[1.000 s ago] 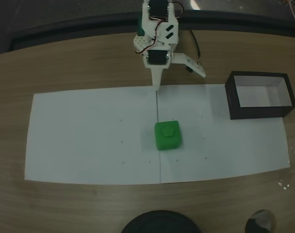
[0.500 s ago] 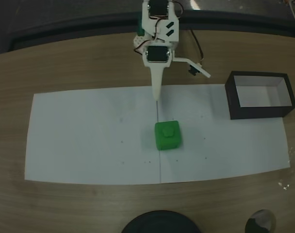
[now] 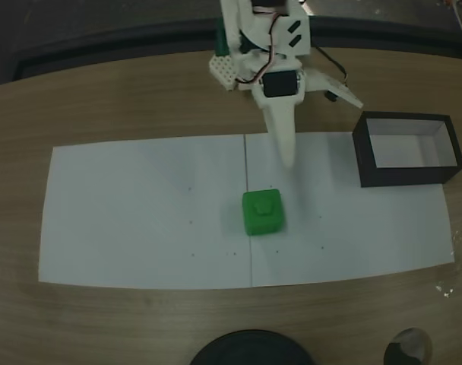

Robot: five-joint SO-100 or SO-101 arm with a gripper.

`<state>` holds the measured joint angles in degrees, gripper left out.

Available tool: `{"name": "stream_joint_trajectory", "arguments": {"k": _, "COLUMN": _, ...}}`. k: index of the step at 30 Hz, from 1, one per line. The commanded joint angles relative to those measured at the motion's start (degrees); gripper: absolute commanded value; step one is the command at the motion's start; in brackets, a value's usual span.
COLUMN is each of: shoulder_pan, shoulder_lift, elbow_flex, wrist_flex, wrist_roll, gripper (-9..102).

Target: Grab a green square and put it in the box.

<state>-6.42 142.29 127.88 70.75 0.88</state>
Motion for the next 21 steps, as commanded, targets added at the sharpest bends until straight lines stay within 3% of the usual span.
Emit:
{"name": "stream_joint_trajectory", "arguments": {"k": 1, "shoulder_pan": -0.44, "shoulder_lift": -18.11, "elbow_flex": -17.67, "wrist_flex": 1.05, "wrist_roll": 0.62, "gripper": 34}}
{"name": "stream_joint_trajectory", "arguments": {"k": 10, "shoulder_pan": -0.18, "shoulder_lift": -47.29, "elbow_flex": -34.19, "wrist_flex": 1.76, "wrist_roll": 4.83, "gripper": 34}}
{"name": "stream_joint_trajectory", "arguments": {"k": 21, "shoulder_pan": 1.23, "shoulder_lift": -54.23, "elbow_flex": -36.74, "wrist_flex": 1.76, "wrist_roll": 4.75, "gripper": 34}}
